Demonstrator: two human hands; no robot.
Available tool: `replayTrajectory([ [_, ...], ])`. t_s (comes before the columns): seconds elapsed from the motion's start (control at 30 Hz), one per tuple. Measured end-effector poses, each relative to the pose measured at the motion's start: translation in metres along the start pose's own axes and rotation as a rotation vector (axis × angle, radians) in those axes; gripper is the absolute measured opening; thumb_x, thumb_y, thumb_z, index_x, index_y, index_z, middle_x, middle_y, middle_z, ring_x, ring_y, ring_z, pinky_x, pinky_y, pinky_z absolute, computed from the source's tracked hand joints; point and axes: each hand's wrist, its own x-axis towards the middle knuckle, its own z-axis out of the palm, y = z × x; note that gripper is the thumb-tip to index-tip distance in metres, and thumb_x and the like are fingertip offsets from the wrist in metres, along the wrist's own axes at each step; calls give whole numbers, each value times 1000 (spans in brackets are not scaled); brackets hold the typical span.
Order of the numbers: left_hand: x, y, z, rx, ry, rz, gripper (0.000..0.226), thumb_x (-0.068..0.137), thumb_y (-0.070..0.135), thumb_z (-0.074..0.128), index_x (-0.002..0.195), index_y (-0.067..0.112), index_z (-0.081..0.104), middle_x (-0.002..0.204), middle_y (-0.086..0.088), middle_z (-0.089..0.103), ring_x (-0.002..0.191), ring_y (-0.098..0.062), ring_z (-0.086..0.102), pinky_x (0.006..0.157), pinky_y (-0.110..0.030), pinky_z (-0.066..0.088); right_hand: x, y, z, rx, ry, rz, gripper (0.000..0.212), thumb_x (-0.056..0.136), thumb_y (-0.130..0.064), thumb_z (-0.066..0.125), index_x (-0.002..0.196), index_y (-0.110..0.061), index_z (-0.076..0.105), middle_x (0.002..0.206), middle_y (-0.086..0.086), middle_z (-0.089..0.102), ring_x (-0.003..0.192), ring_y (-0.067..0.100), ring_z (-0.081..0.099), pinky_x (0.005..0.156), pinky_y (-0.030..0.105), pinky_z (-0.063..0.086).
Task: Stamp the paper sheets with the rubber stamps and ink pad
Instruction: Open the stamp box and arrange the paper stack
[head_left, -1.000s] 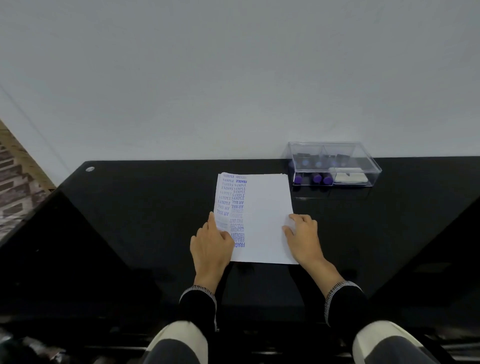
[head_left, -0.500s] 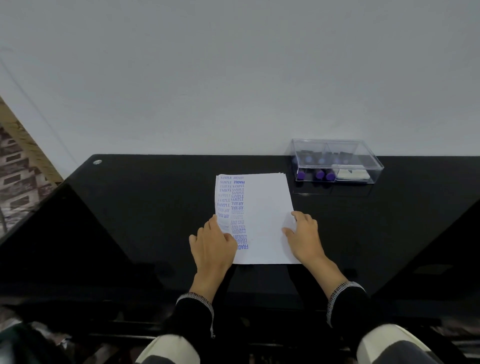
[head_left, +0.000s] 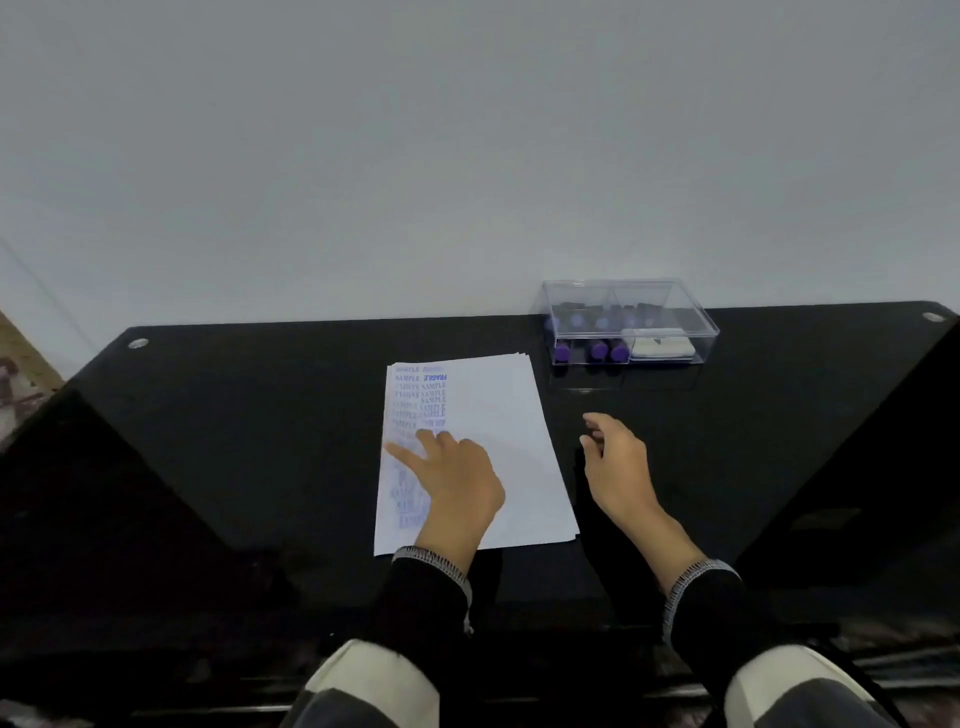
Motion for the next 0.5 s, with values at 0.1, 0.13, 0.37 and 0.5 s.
replayTrajectory([
  [0.1, 14, 25, -11, 120, -46, 23, 41, 93, 21, 44, 133, 15, 47, 149, -17, 29, 144, -42, 6, 101, -76, -4, 24, 15, -14, -22, 46, -17, 37, 96, -8, 50, 133, -9, 50, 132, 10, 53, 124, 22, 48, 104, 35, 42],
  [0.13, 21, 34, -12, 66, -25, 37, 43, 93, 22, 46, 136, 15, 43, 149, -16, 29, 144, -41, 8, 103, -74, -3, 34, 19, -18, -35, 67, -24, 37, 96, -9, 50, 133, -9, 50, 133, 10, 53, 125, 22, 47, 105, 36, 41],
  [0.37, 71, 62, 26, -515, 275, 131, 38, 100, 35, 41, 135, 23, 46, 146, 0, 42, 136, -20, 36, 117, -42, 18, 105, 31, -36, -221, 169, -173, 37, 96, -8, 48, 134, -5, 48, 138, 11, 47, 130, 23, 39, 105, 29, 33],
  [0.5, 78, 62, 50, -535, 381, 163, 31, 97, 30, 47, 124, 18, 55, 133, -3, 54, 125, -23, 47, 111, -47, 30, 135, 31, -38, -358, 154, -212, 46, 97, -5, 48, 142, -5, 39, 151, 14, 31, 141, 26, 26, 116, 36, 25],
])
